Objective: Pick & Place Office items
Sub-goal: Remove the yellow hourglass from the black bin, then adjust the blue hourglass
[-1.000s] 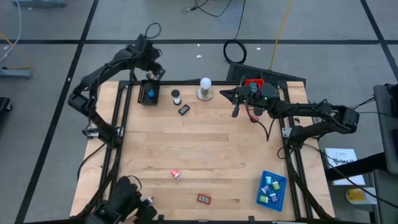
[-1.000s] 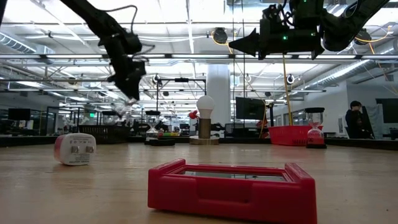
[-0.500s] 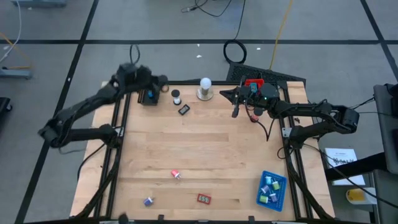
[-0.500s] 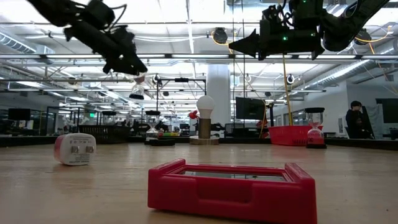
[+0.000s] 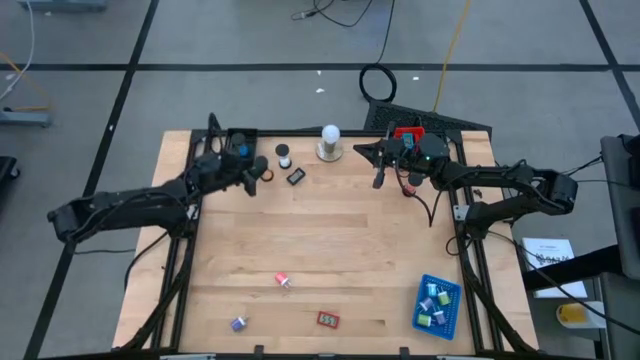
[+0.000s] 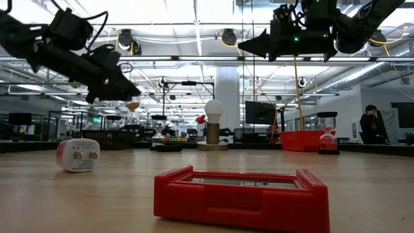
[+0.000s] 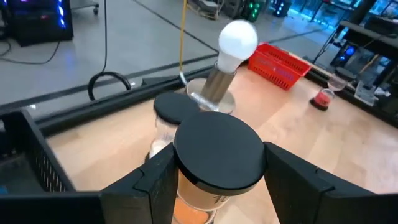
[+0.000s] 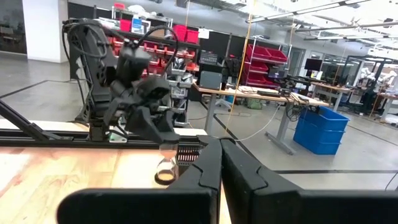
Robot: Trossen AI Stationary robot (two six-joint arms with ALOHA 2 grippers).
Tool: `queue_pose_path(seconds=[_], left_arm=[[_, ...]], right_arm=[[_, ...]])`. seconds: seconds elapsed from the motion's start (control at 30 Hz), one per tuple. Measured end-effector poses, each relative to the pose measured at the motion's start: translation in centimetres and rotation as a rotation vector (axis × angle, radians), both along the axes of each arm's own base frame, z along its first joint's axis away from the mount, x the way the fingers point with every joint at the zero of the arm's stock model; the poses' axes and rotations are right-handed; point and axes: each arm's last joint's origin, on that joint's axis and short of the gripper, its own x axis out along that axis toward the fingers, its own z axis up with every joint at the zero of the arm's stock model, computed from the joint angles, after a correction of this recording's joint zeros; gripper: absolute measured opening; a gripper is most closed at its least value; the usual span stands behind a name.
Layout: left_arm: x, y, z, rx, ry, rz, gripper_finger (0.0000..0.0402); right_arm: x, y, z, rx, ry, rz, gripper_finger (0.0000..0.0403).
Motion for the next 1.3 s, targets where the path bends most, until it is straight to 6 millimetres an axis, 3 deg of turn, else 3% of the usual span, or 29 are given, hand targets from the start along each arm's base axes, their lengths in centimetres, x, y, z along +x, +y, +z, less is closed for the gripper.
queue_pose_path(seconds=[0.27,0.47,0.8,1.0,1.13,1.3], left_arm=[[-0.7,-0.9,-3.1,-0.074,0.052,0.006,0.0215],[-0.5,-1.4,-3.2,-0.055,0.068,-0.029,0.0216],[-0.1,-1.4,-2.6,-0.044,0.111,-0.015,0.0312],[0.8,-0.9,-0.3,-0.043,0.261,-0.058,0.0341],[1.2,-0.1,3.5,-0.047,0.348,0.013,0.0337],[-0.1,1.5,9.1,-0.14,0.432,0.224,0.0311]], right_arm=[[0.0,0.0,0.0,-0.001,-0.002,0.0,0.0],[0.0,0.0,0.0,-0.001,-0.002,0.0,0.0],[0.0,0.0,0.0,0.0,-0.002,0.0,0.0],[0.0,0.0,-0.1,0.004,0.005,0.0,0.0],[0.0,0.0,-0.1,0.003,0.005,0.0,0.0],[0.0,0.0,-0.1,0.003,0.005,0.0,0.0]])
